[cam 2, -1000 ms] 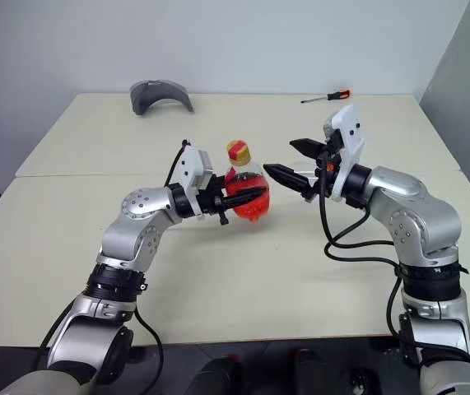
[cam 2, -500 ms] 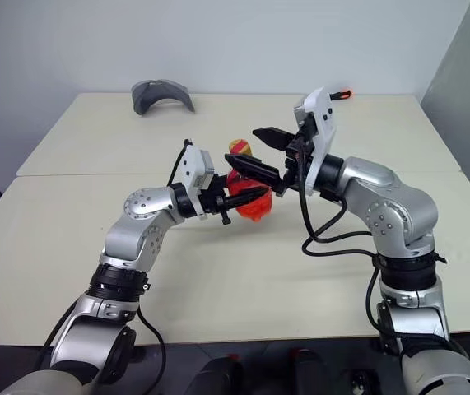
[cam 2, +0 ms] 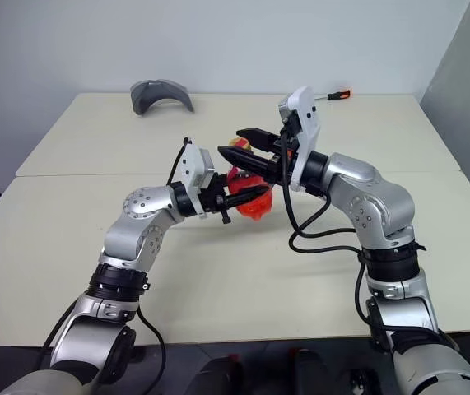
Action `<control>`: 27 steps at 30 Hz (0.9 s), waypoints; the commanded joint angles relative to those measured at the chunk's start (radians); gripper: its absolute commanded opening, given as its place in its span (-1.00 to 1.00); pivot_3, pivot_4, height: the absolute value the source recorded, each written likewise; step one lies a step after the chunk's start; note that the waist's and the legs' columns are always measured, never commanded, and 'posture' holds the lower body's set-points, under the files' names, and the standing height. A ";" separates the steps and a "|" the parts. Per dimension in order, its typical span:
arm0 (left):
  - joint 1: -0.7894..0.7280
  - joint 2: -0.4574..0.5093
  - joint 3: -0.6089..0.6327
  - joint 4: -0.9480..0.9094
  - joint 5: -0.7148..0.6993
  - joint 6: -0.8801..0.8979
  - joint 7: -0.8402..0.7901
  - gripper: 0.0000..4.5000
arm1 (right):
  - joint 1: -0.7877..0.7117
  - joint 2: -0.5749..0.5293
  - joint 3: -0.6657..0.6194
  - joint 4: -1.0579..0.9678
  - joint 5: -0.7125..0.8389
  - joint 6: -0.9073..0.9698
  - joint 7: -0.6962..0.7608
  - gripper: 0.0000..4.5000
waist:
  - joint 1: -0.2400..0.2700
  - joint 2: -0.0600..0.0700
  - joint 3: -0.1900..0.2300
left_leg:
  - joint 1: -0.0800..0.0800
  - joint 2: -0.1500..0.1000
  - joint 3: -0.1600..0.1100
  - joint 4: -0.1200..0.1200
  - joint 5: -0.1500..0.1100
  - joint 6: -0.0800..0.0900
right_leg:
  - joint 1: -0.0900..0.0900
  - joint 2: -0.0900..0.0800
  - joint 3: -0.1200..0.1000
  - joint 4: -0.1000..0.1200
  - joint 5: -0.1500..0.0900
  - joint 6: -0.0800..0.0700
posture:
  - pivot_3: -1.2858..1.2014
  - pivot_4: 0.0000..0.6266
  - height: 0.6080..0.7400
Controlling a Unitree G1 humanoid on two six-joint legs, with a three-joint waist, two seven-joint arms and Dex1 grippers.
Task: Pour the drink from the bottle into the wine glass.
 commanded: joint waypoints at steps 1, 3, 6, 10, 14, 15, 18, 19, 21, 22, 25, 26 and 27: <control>-0.012 0.006 0.020 -0.049 -0.009 -0.009 0.008 -0.43 | -0.025 -0.004 -0.022 -0.019 0.005 -0.016 0.013 -0.33 | 0.000 0.000 0.000 | 0.000 0.000 0.000 0.000 0.000 0.000 | 0.000 0.000 0.000 0.000 0.000 0.000 | 0.03 -0.52 1.00; -0.009 0.006 0.020 -0.052 -0.010 -0.007 0.008 -0.43 | -0.024 -0.003 -0.021 -0.024 0.005 -0.015 0.014 -0.34 | 0.000 0.000 0.000 | 0.000 0.000 0.000 0.000 0.000 0.000 | 0.000 0.000 0.000 0.000 0.000 0.000 | 0.03 -0.52 1.00; -0.005 0.006 0.020 -0.057 -0.010 -0.006 0.008 -0.43 | -0.027 -0.003 -0.021 -0.030 0.012 -0.009 0.022 -0.34 | 0.000 0.000 0.000 | 0.000 0.000 0.000 0.000 0.000 0.000 | 0.000 0.000 0.000 0.000 0.000 0.000 | 0.03 -0.52 1.00; 0.047 0.020 0.011 -0.128 -0.030 0.023 -0.010 -0.43 | -0.065 -0.041 -0.007 -0.021 0.031 -0.003 0.116 -0.34 | 0.000 0.000 0.000 | 0.000 0.000 0.000 0.000 0.000 0.000 | 0.000 0.000 0.000 0.000 0.000 0.000 | 0.03 -0.52 1.00; 0.157 0.053 0.001 -0.271 -0.064 0.045 -0.038 -0.43 | -0.120 -0.098 0.025 0.015 0.018 -0.036 0.262 -0.34 | -0.006 0.000 0.000 | 0.000 0.000 0.000 -0.001 0.000 0.001 | 0.000 0.000 0.000 0.000 0.000 0.000 | 0.03 -0.52 1.00; 0.192 0.068 -0.001 -0.327 -0.089 0.071 -0.043 -0.43 | -0.126 -0.110 0.034 0.013 0.028 -0.032 0.308 -0.34 | -0.005 0.000 0.000 | 0.000 0.000 0.000 -0.001 0.000 0.001 | -0.001 0.000 0.000 -0.001 0.000 0.000 | 0.03 -0.52 1.00; 0.269 0.106 -0.003 -0.458 -0.150 0.143 -0.047 -0.44 | -0.134 -0.134 0.059 0.004 0.039 -0.030 0.410 -0.34 | -0.002 0.000 0.000 | 0.000 0.001 0.000 -0.001 -0.001 0.002 | 0.000 0.000 0.000 0.000 0.000 0.000 | 0.03 -0.52 1.00; 0.287 0.118 -0.004 -0.490 -0.164 0.159 -0.048 -0.44 | -0.135 -0.139 0.067 0.003 0.034 -0.036 0.433 -0.34 | -0.001 0.000 0.000 | 0.000 0.000 0.000 -0.001 -0.001 0.002 | 0.000 0.000 0.000 0.000 0.000 0.000 | 0.03 -0.52 1.00; 0.346 0.155 0.005 -0.582 -0.210 0.207 -0.044 -0.44 | -0.154 -0.148 0.086 0.025 0.010 -0.077 0.492 -0.34 | -0.001 0.000 0.000 | 0.000 0.000 0.000 -0.001 -0.001 0.002 | 0.000 0.000 0.000 -0.001 0.000 0.000 | 0.03 -0.52 1.00; 0.365 0.167 0.013 -0.608 -0.226 0.224 -0.037 -0.44 | -0.170 -0.146 0.084 0.046 0.004 -0.091 0.506 -0.34 | 0.000 0.000 0.000 | 0.000 0.000 0.000 -0.001 -0.001 0.003 | 0.000 0.000 0.000 -0.001 0.000 0.000 | 0.03 -0.52 1.00; 0.404 0.196 0.027 -0.647 -0.246 0.247 -0.029 -0.44 | -0.202 -0.147 0.088 0.086 -0.043 -0.181 0.537 -0.34 | 0.000 0.000 0.000 | 0.001 0.000 -0.001 -0.001 -0.002 0.003 | 0.000 0.000 -0.001 0.000 0.000 0.000 | 0.03 -0.52 1.00; 0.413 0.202 0.030 -0.654 -0.251 0.252 -0.026 -0.44 | -0.207 -0.151 0.094 0.094 -0.062 -0.219 0.553 -0.34 | 0.000 0.000 0.000 | 0.001 0.000 -0.001 0.000 -0.002 0.003 | 0.000 0.000 -0.001 -0.001 0.000 0.000 | 0.03 -0.52 1.00; 0.422 0.209 0.033 -0.662 -0.255 0.255 -0.026 -0.44 | -0.211 -0.154 0.097 0.101 -0.076 -0.252 0.567 -0.34 | 0.000 0.000 0.000 | 0.001 0.000 -0.001 0.000 -0.002 0.003 | 0.000 0.000 -0.001 -0.001 0.000 0.000 | 0.03 -0.52 1.00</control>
